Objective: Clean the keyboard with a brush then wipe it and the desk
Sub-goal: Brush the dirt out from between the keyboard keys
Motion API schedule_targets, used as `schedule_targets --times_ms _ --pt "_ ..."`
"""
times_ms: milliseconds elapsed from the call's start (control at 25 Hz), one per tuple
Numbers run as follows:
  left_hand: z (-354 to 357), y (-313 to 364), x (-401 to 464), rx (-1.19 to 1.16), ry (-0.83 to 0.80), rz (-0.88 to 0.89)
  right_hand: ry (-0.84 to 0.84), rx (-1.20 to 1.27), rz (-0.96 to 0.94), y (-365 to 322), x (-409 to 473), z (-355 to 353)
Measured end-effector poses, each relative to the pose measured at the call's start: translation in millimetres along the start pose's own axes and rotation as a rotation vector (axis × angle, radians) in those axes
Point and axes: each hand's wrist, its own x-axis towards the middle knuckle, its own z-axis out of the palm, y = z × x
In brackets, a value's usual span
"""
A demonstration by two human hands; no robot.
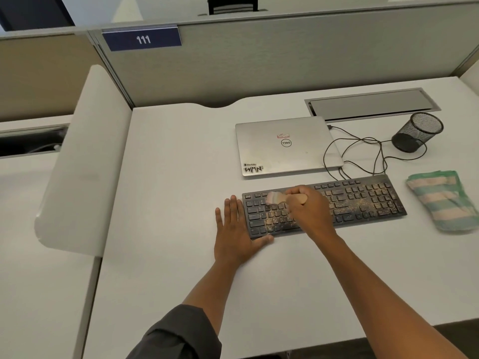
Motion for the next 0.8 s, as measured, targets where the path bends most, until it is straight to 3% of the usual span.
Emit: schedule_targets --times_ms 120,280,560,800 --pt "0.5 -0.1 -0.5 -0.010 0.008 0.008 -0.076 -0.064 -0.044 -4.0 1.8 14.5" --pt "-0.4 0.0 0.0 -0.009 0.006 0.003 -0.035 -0.206 -0.051 -3.0 8.2 3.6" --pt "-2.3 1.0 -0.8 0.001 0.006 0.000 -0.123 -0.047 -0.003 -12.9 16.0 12.0" --pt "-2.2 0.9 -1.0 0.000 0.002 0.000 -0.003 -0.193 0.055 -4.6 29.5 -2.5"
